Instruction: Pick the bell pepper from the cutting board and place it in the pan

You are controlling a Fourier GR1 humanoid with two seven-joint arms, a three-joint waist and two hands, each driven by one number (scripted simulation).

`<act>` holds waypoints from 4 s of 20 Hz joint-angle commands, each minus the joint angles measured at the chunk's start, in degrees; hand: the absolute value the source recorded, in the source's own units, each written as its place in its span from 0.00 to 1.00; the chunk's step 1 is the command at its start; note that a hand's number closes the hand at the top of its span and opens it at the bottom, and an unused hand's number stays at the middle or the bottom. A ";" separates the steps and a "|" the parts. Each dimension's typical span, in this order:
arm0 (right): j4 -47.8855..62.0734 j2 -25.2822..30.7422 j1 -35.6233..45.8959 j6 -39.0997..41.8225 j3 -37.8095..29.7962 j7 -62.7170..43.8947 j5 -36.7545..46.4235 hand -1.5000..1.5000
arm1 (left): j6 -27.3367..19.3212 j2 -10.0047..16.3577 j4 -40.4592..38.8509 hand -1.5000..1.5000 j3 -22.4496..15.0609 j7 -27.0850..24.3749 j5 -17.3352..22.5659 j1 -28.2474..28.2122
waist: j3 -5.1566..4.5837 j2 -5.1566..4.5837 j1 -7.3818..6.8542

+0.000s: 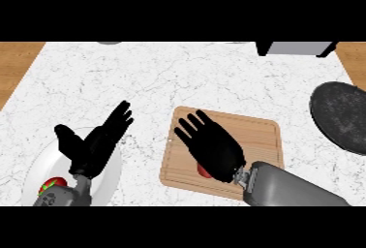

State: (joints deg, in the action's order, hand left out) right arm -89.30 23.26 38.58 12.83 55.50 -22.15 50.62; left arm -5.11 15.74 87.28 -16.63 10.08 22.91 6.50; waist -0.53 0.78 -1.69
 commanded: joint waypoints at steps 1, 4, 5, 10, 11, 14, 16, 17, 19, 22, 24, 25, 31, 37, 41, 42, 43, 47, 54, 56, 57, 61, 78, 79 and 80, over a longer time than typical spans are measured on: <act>4.58 -4.49 3.74 14.25 7.81 -12.10 7.11 0.00 | -0.08 -0.68 -0.18 0.50 -0.55 0.35 0.08 -0.42 | -0.09 0.37 0.13; 9.00 -11.92 4.06 24.23 10.21 -20.69 8.32 0.00 | -0.50 -0.27 -0.27 0.50 0.74 0.61 0.31 0.07 | 0.16 -0.12 0.55; 10.02 -16.26 3.62 27.71 10.43 -24.34 7.97 0.00 | -0.57 -0.61 -0.10 0.50 -0.68 -0.80 -1.23 -1.06 | 0.19 -0.07 0.53; 18.93 -22.92 -0.71 39.51 12.32 -33.86 5.53 0.00 | 0.08 -0.66 0.86 0.50 -0.57 -0.86 -0.71 -1.80 | 0.34 -0.58 -0.05; 17.70 -22.98 -1.54 40.37 12.51 -36.43 5.05 0.00 | 0.13 -0.49 0.21 0.50 0.59 -0.98 -0.12 -1.52 | 0.36 -0.56 -0.01; 18.28 -23.10 -4.78 40.81 13.14 -40.35 5.02 0.00 | 0.55 -0.28 0.18 0.50 0.85 -1.35 -0.54 -0.89 | 0.43 -0.57 0.10; 19.88 -23.13 -5.06 38.09 13.35 -41.64 5.24 0.00 | 0.77 -0.76 0.01 0.50 0.50 -0.90 -0.62 -0.19 | 0.47 -0.76 -0.23; 18.74 -23.15 -7.33 38.37 13.43 -43.05 4.63 0.00 | -0.53 -1.33 1.48 0.50 0.02 0.71 -0.73 -0.73 | 0.51 -0.64 0.07; 17.58 -23.17 -5.94 38.84 12.82 -44.59 3.55 0.00 | 0.33 -0.60 1.50 0.50 0.05 0.02 -0.98 -1.80 | 0.49 -0.65 -0.54; 16.28 -23.18 -8.87 38.15 14.87 -47.40 5.01 0.00 | 0.59 -1.09 2.28 0.50 -0.51 -0.73 -1.38 -3.18 | 0.50 -0.51 -0.01; 20.67 -23.19 -8.25 36.08 15.92 -45.41 6.73 0.00 | -0.39 -3.13 -0.84 0.50 -0.04 -2.36 -2.24 -0.91 | 0.50 -0.80 0.52; 16.39 -23.20 -6.41 40.77 15.46 -46.75 5.44 0.00 | 0.64 -1.94 -1.53 0.50 0.67 -3.07 -2.38 -1.04 | 0.47 -0.70 0.32; 22.64 -23.21 -3.62 39.47 15.91 -44.39 10.75 0.00 | -0.80 -3.64 -0.71 0.50 -0.02 -1.55 -3.29 -0.22 | 0.52 -0.80 0.45; 23.89 -23.22 -2.68 39.01 12.34 -40.50 12.46 0.00 | 0.88 -2.61 0.97 0.50 2.18 0.76 -2.06 -0.68 | 0.54 -0.82 0.62; 22.81 -23.23 -2.01 39.92 12.56 -41.80 12.32 0.00 | 0.79 -3.72 1.73 0.50 1.41 0.14 -3.14 -2.18 | 0.54 -0.85 0.28; 24.17 -23.23 -3.74 38.28 13.42 -41.04 14.49 0.00 | 0.22 -4.75 -1.37 0.50 2.35 0.33 -3.56 1.49 | 0.53 -0.88 1.00; 27.09 -23.23 -2.47 35.60 12.18 -39.04 15.35 0.00 | 3.62 -2.40 -3.20 0.50 4.27 -2.85 -2.92 0.01 | 0.52 -0.93 0.91; 26.98 -23.24 -1.55 35.90 11.73 -31.35 18.74 1.00 | 2.30 -3.23 2.36 0.50 4.01 3.27 -3.38 -0.41 | 0.54 -0.79 1.26; 36.01 -23.24 4.31 30.45 16.07 -20.95 23.73 1.00 | 3.91 -3.88 -0.60 0.50 5.36 1.28 -3.93 0.03 | 0.53 -0.95 1.07; 25.94 -16.44 -2.51 24.97 13.66 -23.22 22.03 1.00 | 4.12 -4.64 -1.37 0.50 5.44 -1.57 -3.69 -1.62 | 0.54 -0.83 2.11; 20.84 -15.96 -3.67 22.67 8.30 -23.57 18.73 1.00 | 2.99 -3.63 -0.56 0.50 6.30 0.07 -3.48 -2.01 | 0.64 -0.58 3.60; 11.88 -15.98 -13.93 10.83 -2.57 -21.36 9.73 1.00 | 1.52 -2.85 0.08 0.50 8.55 -0.76 -3.15 -3.92 | 1.34 -0.34 8.59; -34.34 11.29 -43.94 -29.51 -26.67 -5.38 -7.12 1.00 | 1.59 -3.24 2.61 0.50 7.18 -0.38 -3.86 -6.79 | 0.82 -0.11 6.76; -32.31 12.07 -45.55 -31.97 -29.70 -2.14 -10.97 1.00 | 1.10 -3.77 3.97 0.50 5.78 -0.20 -4.88 -7.02 | 0.91 -0.39 5.56; -35.01 12.34 -47.06 -32.44 -31.76 -1.82 -13.78 1.00 | 1.84 -4.03 3.21 0.50 5.36 -2.03 -5.36 -7.56 | 0.79 -0.40 5.28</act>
State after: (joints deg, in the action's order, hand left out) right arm -118.40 32.98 -1.47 -13.80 30.43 -28.56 45.86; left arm -3.66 12.25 90.18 -10.02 9.31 18.57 -0.23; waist 0.29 0.72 4.74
